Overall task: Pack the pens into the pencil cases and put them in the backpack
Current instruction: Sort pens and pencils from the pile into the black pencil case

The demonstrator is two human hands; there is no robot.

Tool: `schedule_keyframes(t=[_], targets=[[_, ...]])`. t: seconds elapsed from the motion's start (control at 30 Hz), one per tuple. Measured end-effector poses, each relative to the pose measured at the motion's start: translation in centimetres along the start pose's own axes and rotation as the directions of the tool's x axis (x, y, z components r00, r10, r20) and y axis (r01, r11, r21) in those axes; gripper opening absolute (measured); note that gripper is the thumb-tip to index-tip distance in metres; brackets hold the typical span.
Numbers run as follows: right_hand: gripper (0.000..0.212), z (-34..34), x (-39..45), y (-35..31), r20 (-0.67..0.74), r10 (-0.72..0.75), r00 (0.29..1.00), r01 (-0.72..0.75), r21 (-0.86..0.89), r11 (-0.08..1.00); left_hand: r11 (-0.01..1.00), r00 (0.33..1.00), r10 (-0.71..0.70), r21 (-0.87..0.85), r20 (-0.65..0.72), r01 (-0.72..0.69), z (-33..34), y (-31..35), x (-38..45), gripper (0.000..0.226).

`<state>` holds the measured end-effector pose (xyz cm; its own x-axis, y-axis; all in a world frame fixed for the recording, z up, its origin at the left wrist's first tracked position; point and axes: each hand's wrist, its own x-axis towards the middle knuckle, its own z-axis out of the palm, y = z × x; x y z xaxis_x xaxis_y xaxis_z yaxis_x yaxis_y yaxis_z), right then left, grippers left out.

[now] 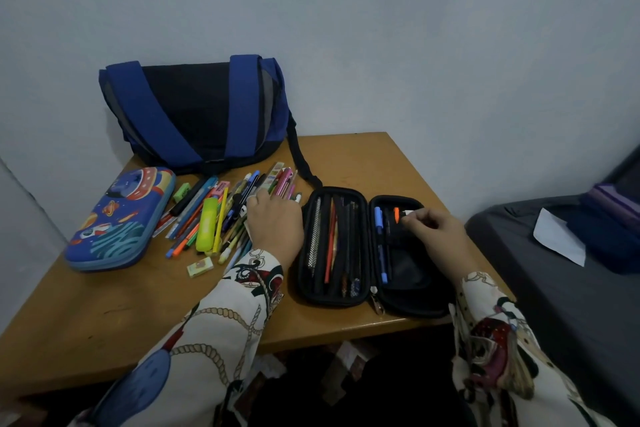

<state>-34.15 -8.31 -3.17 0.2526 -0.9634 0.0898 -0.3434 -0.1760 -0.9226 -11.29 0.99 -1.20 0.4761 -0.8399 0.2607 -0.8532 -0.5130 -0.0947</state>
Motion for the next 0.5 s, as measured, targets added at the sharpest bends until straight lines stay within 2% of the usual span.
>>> schedule_keyframes(t=[0.13, 0.23, 0.3, 0.37, 0.43, 0.47, 0.5], targets=[[0.014, 0.1, -0.1, -0.1, 0.025, -0.004, 1.0, 0.003, 0.066, 0.998, 0.997, 0.999, -0.035, -0.074, 0.032, 0.037, -0.2, -0.3, 0.4, 0.02], [0.012, -0.6, -0.4, 0.4, 0.047, 0.011, 0.999, -0.016, 0.117, 0.993, 0.972, 0.994, -0.099, -0.208, 0.046, 0.107, -0.9, -0.5, 0.8, 0.023], [0.01, -0.7, -0.6, 0.8, 0.041, -0.009, 0.999, 0.004, 0.118, 0.993, 0.923, 0.989, -0.143, -0.356, 0.041, 0.148, -1.2, -0.8, 1.2, 0.029], [0.009, -0.7, -0.6, 0.9, 0.035, -0.012, 0.999, 0.007, 0.135, 0.991, 0.775, 0.983, -0.156, -0.605, 0.096, 0.182, -1.5, -0.6, 1.7, 0.03], [0.009, -0.6, -0.6, 0.9, 0.027, -0.006, 1.0, 0.002, 0.152, 0.988, 0.484, 0.976, -0.119, -0.847, 0.183, 0.218, -1.5, 0.4, 2.4, 0.012], [0.008, -0.6, -0.6, 0.9, 0.023, -0.006, 1.0, 0.002, 0.158, 0.987, 0.336, 0.968, -0.103, -0.908, 0.23, 0.252, -1.6, 1.1, 2.6, 0.006], [0.007, -0.6, -0.6, 0.9, 0.021, -0.007, 1.0, 0.003, 0.162, 0.987, 0.227, 0.958, -0.075, -0.931, 0.277, 0.287, -1.5, 2.0, 2.8, 0.013]])
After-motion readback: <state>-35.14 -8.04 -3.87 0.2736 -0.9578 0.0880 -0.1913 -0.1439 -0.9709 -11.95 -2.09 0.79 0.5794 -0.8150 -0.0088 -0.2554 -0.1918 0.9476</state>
